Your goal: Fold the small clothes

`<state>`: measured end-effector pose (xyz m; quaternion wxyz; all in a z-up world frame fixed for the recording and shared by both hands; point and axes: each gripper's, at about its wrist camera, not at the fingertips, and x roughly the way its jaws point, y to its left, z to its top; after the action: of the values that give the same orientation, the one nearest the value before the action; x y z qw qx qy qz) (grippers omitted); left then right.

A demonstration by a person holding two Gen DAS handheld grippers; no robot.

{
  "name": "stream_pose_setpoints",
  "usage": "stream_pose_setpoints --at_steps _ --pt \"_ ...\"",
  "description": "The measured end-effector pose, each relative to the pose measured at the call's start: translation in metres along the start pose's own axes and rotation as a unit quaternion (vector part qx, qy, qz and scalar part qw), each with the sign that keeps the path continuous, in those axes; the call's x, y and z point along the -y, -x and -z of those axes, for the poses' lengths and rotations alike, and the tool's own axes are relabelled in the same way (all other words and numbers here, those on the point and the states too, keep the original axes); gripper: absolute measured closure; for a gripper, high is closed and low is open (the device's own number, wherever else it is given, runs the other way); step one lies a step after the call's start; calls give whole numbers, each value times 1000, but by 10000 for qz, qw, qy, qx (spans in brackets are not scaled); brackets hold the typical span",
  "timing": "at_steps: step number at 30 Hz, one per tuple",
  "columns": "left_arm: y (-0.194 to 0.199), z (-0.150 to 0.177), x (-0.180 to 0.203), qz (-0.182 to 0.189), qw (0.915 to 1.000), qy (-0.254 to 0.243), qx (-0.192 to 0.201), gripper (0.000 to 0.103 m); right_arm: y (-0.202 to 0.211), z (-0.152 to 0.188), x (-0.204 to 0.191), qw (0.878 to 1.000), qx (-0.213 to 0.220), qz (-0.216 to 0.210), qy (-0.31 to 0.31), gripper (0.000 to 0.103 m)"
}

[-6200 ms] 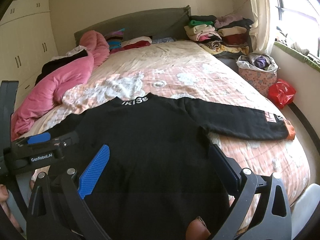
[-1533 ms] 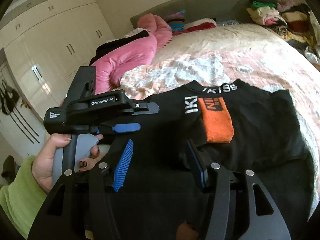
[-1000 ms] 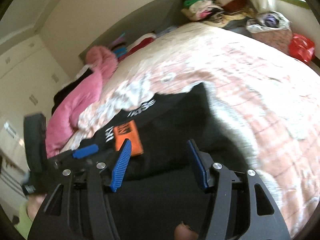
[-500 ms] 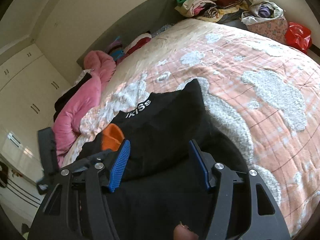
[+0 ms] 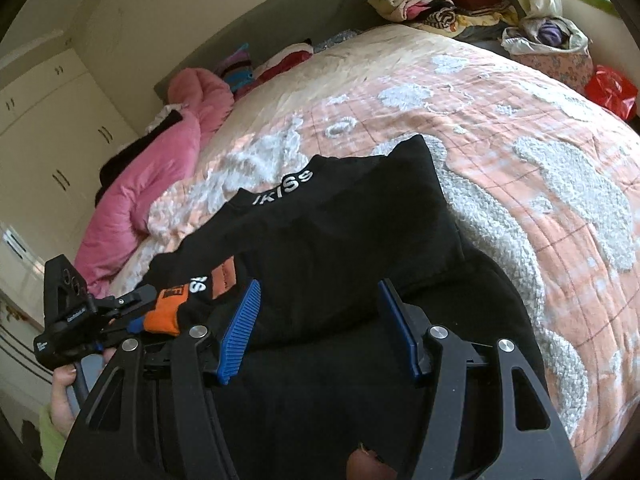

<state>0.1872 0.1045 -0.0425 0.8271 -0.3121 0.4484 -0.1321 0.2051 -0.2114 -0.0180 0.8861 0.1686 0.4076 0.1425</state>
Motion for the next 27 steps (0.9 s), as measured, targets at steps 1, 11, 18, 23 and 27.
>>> stream_pose_setpoints --at_steps 1,11,18,23,27 --pt "-4 1 -1 2 10000 22 -35 38 -1 0 0 10000 -18 9 5 44" --pt "23 -23 40 95 9960 -711 539 101 -7 -24 1 9982 94 492 327 44" --pt "9 -23 16 -577 9952 -745 275 100 -38 -28 4 9939 -267 896 588 44" --pt "19 -14 -8 -1048 9914 -668 404 100 -59 -17 12 9895 -644 1190 517 44" --pt "38 -13 0 -1176 9872 -860 652 85 -58 -11 7 9874 -642 1316 597 44"
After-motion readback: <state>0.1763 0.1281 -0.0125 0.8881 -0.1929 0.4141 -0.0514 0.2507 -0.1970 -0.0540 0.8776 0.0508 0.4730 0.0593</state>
